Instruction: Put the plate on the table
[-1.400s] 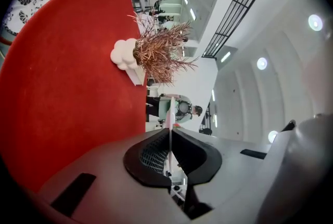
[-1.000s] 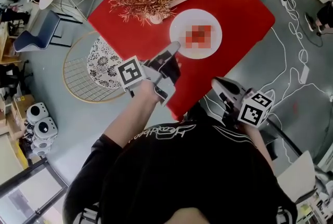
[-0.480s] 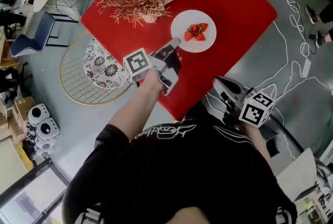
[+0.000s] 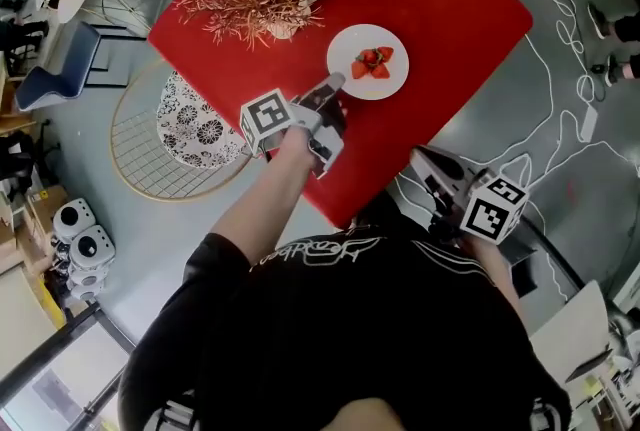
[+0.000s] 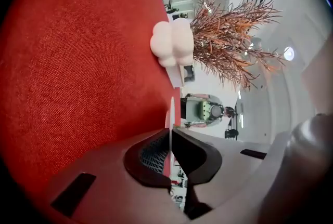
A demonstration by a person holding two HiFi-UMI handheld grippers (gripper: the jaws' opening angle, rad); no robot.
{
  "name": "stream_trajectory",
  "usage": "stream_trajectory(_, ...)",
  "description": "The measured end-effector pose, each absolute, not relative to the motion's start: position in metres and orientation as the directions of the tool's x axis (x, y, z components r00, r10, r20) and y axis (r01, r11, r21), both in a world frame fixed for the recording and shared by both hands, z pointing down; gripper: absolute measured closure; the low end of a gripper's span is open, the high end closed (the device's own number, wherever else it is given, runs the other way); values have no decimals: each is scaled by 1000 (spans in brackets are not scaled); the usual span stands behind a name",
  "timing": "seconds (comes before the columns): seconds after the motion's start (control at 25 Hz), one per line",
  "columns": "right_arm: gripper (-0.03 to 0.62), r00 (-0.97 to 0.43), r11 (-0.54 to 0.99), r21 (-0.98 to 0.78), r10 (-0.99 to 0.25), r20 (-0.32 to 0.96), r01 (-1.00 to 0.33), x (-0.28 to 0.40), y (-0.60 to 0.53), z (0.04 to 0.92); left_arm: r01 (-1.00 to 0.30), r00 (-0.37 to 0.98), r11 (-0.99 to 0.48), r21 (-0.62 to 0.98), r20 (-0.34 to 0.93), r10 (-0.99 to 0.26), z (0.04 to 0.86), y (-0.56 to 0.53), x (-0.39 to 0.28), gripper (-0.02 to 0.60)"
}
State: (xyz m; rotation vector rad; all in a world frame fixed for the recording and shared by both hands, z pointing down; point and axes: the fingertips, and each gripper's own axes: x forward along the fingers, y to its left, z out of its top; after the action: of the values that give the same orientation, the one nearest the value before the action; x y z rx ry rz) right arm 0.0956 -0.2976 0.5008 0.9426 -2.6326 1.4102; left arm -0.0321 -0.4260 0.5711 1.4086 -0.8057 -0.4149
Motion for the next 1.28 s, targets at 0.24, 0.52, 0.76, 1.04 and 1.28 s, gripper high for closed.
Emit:
stream_trajectory(0.24, 586, -819, 413, -757, -504, 274, -507, 96, -297, 499, -215, 674, 177, 960, 277, -685, 577, -425, -32, 561)
stream_trajectory(0.52, 586, -816, 408, -757, -506, 279, -511, 98, -291, 501, -219, 672, 222, 950, 312, -672, 584, -422, -31, 561)
stream_trajectory(0.76, 586, -816, 415, -751, -506, 279, -515, 99, -292, 499, -225, 663, 255, 940, 340, -667, 588, -423, -32, 561)
stream_trajectory(1.04, 586, -816, 425, -740, -503, 286, -521, 97, -290, 498, -197, 678, 265, 944, 326, -659, 586, -424, -29, 531)
stream_trajectory(1.28, 586, -814, 429, -734, -502, 291, -527, 96, -288, 499, -172, 680, 284, 943, 323, -658, 581, -426, -28, 471)
